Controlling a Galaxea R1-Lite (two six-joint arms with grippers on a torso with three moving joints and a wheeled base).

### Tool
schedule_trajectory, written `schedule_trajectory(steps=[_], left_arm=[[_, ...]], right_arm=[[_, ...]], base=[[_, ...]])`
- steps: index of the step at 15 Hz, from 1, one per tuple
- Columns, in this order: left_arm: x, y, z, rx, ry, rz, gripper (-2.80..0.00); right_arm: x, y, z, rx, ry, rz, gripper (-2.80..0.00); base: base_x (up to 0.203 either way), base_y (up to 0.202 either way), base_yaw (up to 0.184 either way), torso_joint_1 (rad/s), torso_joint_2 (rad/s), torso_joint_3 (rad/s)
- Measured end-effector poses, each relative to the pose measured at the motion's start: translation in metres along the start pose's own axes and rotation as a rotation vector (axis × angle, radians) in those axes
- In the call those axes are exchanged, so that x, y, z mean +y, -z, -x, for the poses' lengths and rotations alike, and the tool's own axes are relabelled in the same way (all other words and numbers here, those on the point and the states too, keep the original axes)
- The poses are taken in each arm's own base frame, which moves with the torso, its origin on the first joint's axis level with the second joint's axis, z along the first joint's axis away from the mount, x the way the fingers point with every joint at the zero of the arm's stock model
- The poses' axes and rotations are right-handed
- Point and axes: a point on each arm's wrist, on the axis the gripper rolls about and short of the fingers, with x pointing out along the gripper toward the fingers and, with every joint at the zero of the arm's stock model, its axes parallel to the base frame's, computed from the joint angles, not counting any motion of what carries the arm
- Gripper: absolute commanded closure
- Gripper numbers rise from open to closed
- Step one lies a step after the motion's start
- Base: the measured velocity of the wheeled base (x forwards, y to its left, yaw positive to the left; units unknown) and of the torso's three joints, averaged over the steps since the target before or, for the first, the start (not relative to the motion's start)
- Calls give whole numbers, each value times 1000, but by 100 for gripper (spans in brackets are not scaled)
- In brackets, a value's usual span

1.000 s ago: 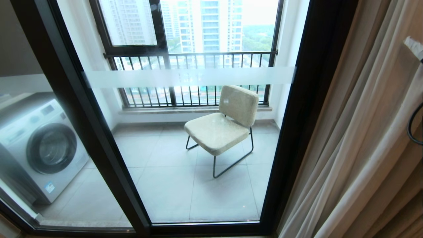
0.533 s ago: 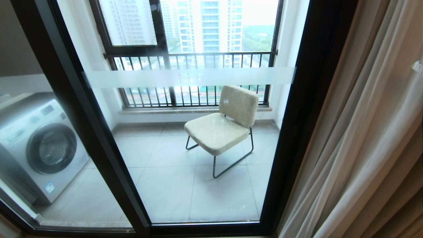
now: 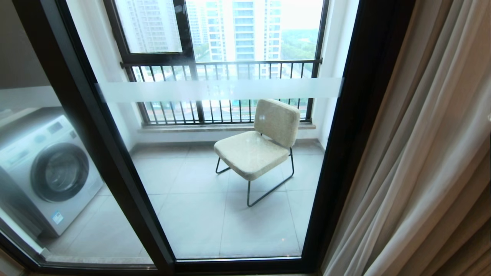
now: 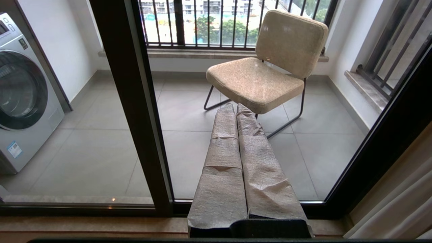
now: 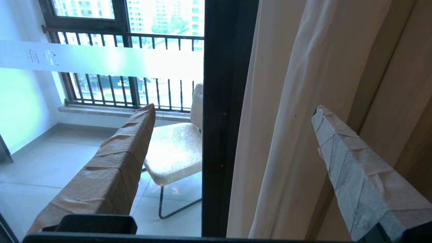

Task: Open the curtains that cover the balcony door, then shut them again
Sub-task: Pull the inner curtains open on both sides

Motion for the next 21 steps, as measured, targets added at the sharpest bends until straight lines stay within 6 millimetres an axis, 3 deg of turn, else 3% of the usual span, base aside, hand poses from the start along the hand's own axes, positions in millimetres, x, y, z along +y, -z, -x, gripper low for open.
schedule_trajectory(steps=[7, 8, 14, 21], left_arm=[[0, 0, 0, 0, 0, 1, 0], [0, 0, 0, 0, 1, 1, 0], [0, 0, 0, 0, 1, 0, 0], [0, 0, 0, 0, 0, 1, 0]], right_arm=[[8, 17, 18, 40, 6, 19, -280], [8, 19, 19, 45, 6, 19, 0], [13, 30, 28, 79, 5, -1, 0], [28, 54, 54, 135, -28, -37, 0]], base=[[0, 0, 0, 0, 0, 0], [0, 0, 0, 0, 0, 0], [0, 0, 0, 0, 0, 0], [0, 0, 0, 0, 0, 0]])
